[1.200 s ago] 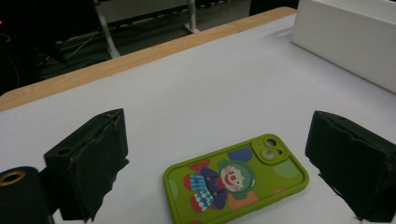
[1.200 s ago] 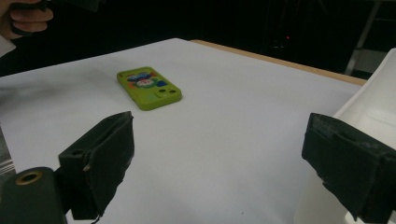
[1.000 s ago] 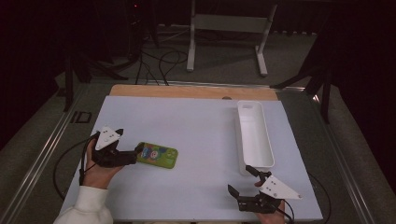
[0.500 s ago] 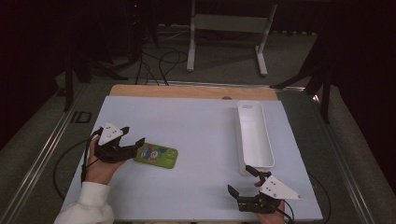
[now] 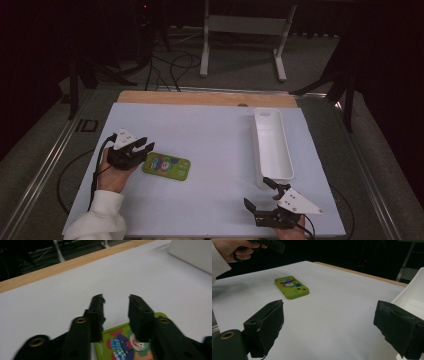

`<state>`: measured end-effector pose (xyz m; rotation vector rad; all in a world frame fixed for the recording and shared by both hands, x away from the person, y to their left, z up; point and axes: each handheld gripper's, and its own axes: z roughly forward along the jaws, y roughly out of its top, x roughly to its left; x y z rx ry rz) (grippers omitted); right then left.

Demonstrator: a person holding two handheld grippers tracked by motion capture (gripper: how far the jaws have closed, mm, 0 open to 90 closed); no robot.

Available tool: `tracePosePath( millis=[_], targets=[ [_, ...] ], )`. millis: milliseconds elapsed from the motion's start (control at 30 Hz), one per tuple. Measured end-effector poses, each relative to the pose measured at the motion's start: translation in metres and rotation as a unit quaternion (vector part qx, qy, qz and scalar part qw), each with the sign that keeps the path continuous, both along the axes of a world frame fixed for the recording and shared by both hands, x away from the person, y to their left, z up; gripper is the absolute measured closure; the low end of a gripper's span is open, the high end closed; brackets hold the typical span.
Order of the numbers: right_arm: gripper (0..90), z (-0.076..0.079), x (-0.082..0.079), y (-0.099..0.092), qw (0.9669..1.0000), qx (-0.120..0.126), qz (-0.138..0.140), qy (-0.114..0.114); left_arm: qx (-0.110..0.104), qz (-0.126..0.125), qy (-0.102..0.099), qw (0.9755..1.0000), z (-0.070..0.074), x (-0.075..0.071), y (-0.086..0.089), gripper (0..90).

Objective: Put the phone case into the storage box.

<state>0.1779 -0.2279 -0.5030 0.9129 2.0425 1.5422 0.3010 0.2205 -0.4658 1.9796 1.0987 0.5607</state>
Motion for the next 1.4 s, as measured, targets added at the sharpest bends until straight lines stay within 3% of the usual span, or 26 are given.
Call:
tracePosePath(
  millis=[33,67,133,200,667,1400],
  targets=[
    [9.3,0.0,0.0,0.0,1.0,0.0,0.0,0.0,0.002,0.001,0.002,1.0,-0.001,0.001,0.0,68.6],
    [9.3,0.0,0.0,0.0,1.0,0.0,0.0,-0.001,0.003,0.003,0.006,1.0,-0.003,0.004,0.0,79.3],
    [9.3,0.0,0.0,0.0,1.0,0.0,0.0,-0.001,0.004,0.007,0.01,0.9999,-0.005,0.005,0.0,88.6],
    [9.3,0.0,0.0,0.0,1.0,0.0,0.0,-0.001,0.004,0.011,0.019,0.9998,-0.007,0.008,0.0,90.0],
    [9.4,0.0,0.0,0.001,1.0,0.001,0.002,-0.001,0.005,0.038,0.036,0.9986,-0.016,0.022,0.005,90.0],
    [9.4,0.0,-0.001,0.0,1.0,0.001,0.002,-0.001,0.023,0.026,0.078,0.9963,-0.044,0.041,-0.005,90.0]
  ],
)
